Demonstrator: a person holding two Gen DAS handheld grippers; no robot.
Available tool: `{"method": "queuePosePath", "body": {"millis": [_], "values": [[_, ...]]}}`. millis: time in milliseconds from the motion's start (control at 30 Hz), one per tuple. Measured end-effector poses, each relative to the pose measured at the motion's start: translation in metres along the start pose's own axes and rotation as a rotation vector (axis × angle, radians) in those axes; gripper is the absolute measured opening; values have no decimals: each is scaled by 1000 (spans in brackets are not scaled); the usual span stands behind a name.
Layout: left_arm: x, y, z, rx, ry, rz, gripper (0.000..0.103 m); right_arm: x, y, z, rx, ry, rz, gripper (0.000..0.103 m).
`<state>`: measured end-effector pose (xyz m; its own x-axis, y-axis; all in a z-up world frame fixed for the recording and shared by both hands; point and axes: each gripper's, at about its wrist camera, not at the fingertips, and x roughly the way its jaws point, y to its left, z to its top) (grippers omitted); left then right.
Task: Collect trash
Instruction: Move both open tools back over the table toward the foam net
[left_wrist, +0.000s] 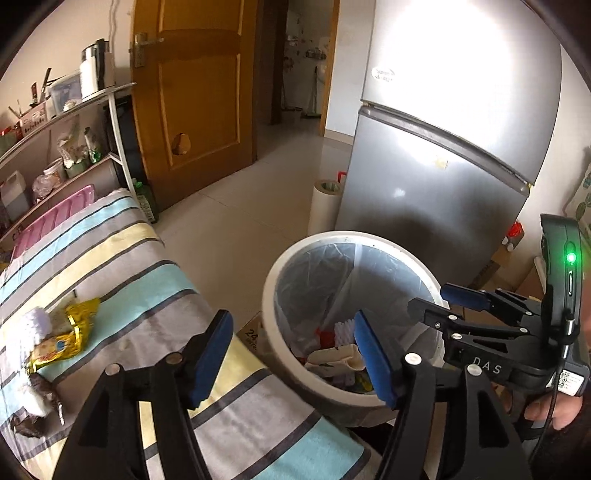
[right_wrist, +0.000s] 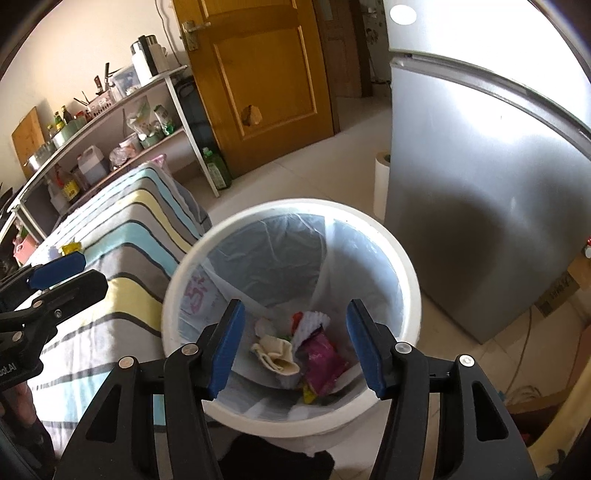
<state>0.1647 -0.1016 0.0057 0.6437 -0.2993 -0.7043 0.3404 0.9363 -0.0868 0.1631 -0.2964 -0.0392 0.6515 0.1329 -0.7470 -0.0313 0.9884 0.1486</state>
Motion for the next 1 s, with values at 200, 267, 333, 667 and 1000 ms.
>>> {"method": "queuePosePath", "body": {"millis": [200,267,333,667,1000], "values": [[-23,22,-7,-42,-34,14,70,-15,22,3,-28,-36,26,58],[-29,29,-10,-53,-45,29,70,-20,32,4,-39,-50,40,58],[-38,39,-14,-63,-58,42,70,-24,42,5,-56,-66,60,58],[-76,106,-38,-174,-99,160,72,-21,101,7,-139,-78,152,58],[-104,177,-66,-305,-112,273,73,-3,161,10,-221,-53,251,58]]}}
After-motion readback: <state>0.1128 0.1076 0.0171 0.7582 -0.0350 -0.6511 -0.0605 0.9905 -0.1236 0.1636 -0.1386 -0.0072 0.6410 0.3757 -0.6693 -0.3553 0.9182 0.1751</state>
